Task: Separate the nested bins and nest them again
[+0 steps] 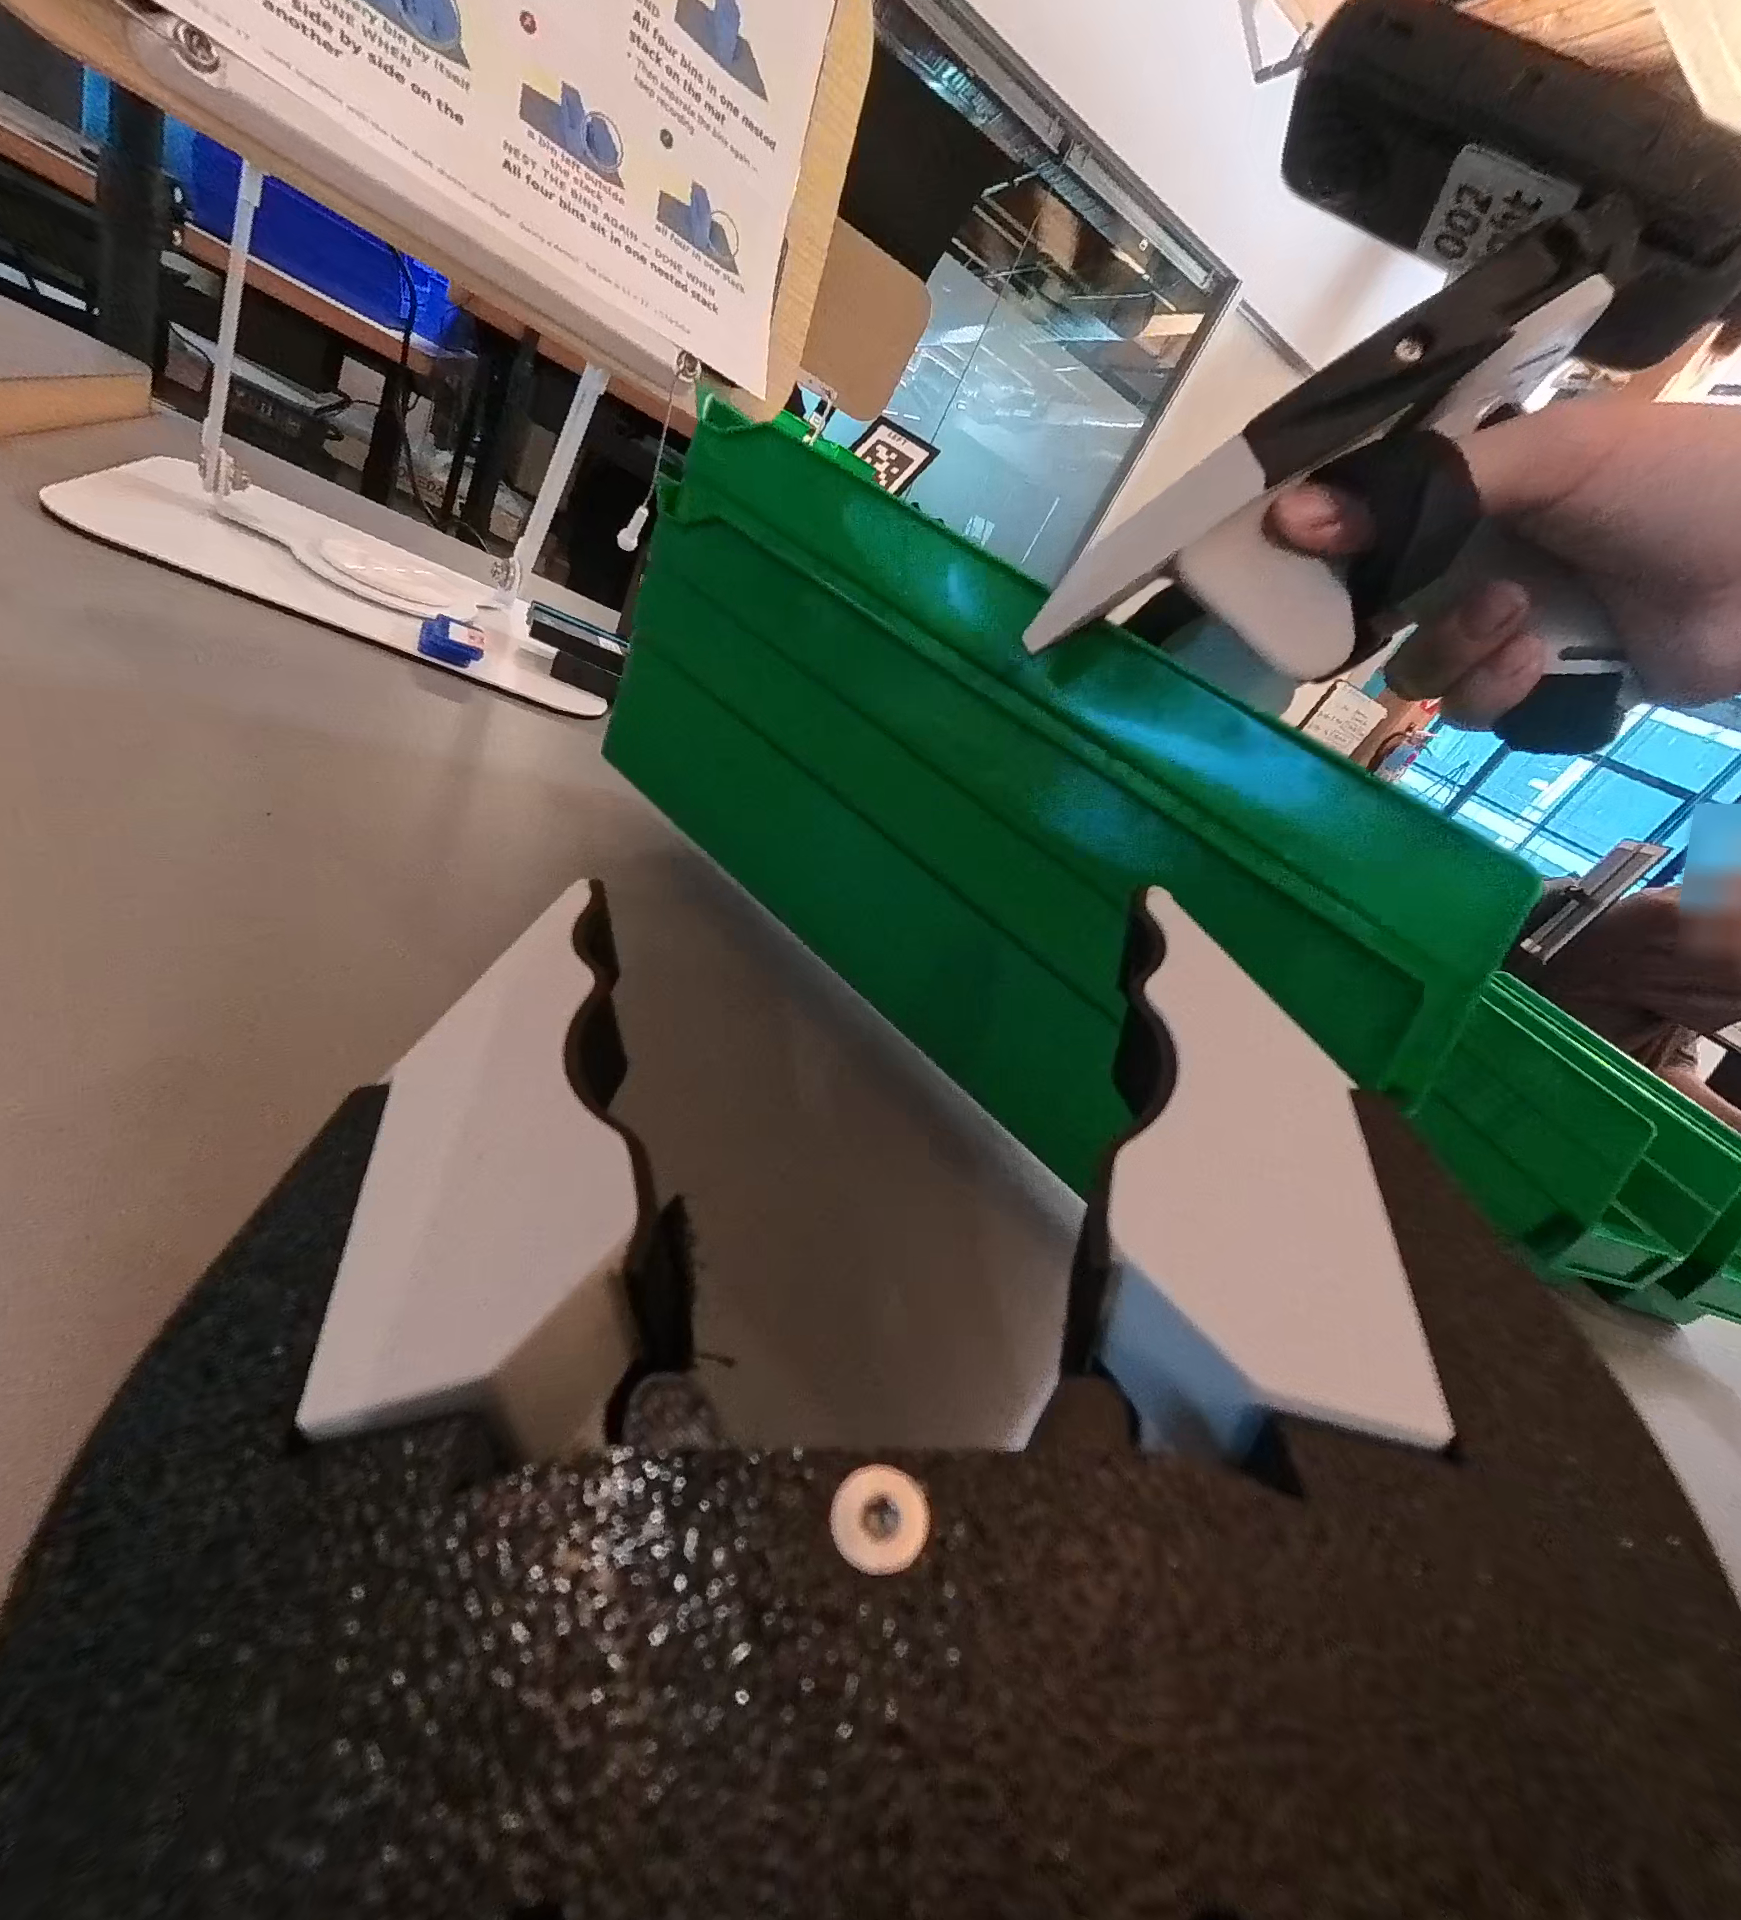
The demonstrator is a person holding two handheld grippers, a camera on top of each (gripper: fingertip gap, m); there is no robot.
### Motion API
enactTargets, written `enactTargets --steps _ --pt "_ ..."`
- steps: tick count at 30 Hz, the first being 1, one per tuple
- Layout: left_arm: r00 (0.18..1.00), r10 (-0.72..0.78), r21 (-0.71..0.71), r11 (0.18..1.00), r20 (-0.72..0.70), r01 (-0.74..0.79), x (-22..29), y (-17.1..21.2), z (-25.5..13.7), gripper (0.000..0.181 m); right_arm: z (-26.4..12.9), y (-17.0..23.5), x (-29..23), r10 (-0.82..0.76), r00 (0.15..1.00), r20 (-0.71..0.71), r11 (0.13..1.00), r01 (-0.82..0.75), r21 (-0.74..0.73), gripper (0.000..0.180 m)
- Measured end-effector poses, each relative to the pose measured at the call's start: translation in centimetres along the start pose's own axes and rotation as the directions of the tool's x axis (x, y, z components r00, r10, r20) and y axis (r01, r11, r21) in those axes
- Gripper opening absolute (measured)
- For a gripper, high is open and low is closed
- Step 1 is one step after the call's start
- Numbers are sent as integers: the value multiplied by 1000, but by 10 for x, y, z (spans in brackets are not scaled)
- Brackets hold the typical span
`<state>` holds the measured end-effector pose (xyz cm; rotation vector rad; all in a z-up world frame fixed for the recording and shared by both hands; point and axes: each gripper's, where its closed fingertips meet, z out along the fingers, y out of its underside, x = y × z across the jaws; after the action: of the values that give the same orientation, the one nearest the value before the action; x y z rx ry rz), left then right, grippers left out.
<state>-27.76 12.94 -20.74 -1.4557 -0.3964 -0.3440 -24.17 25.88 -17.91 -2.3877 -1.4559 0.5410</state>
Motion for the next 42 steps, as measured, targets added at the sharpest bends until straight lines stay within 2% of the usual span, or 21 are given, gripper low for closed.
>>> enactTargets --steps 4,6,8,11,15,19,23,27,30,36,42 --pt "1000 0 1 1000 0 0 0 0 0 95 1 4 3 -45 997 -62 999 43 -24 101" --pt "1000 0 0 1000 0 0 0 0 0 96 3 9 -5 -61 998 -19 997 60 -47 98" --pt "1000 0 0 1000 0 0 0 0 0 96 1 4 -10 -30 999 11 999 30 -11 99" --pt "1000 1 0 1000 0 -1 0 0 0 96 -1 0 -7 -104 992 -72 995 105 -1 99" --pt "1000 0 0 1000 0 0 0 0 0 96 -13 -7 -13 -106 993 -54 994 108 30 99" --pt "1000 -1 2 1000 -1 1 0 0 0 96 -36 -16 -13 -111 992 -56 991 115 69 99" --pt "1000 -2 4 1000 -2 2 0 -1 -1 96 -79 -30 -4 -49 999 -21 983 52 174 100" --pt "1000 -3 4 1000 -2 3 0 -1 -1 96 -127 -34 37 40 995 -86 958 -14 285 101" --pt "1000 -1 5 1000 0 1 0 -1 -1 96 -145 -21 84 168 976 -137 939 -116 325 102" --pt "1000 0 4 1000 1 0 0 -1 -1 96 -113 42 165 342 916 -207 919 -281 275 103" --pt "1000 2 6 1000 1 -2 0 -1 -1 96 -59 92 193 401 896 -192 906 -357 226 109"
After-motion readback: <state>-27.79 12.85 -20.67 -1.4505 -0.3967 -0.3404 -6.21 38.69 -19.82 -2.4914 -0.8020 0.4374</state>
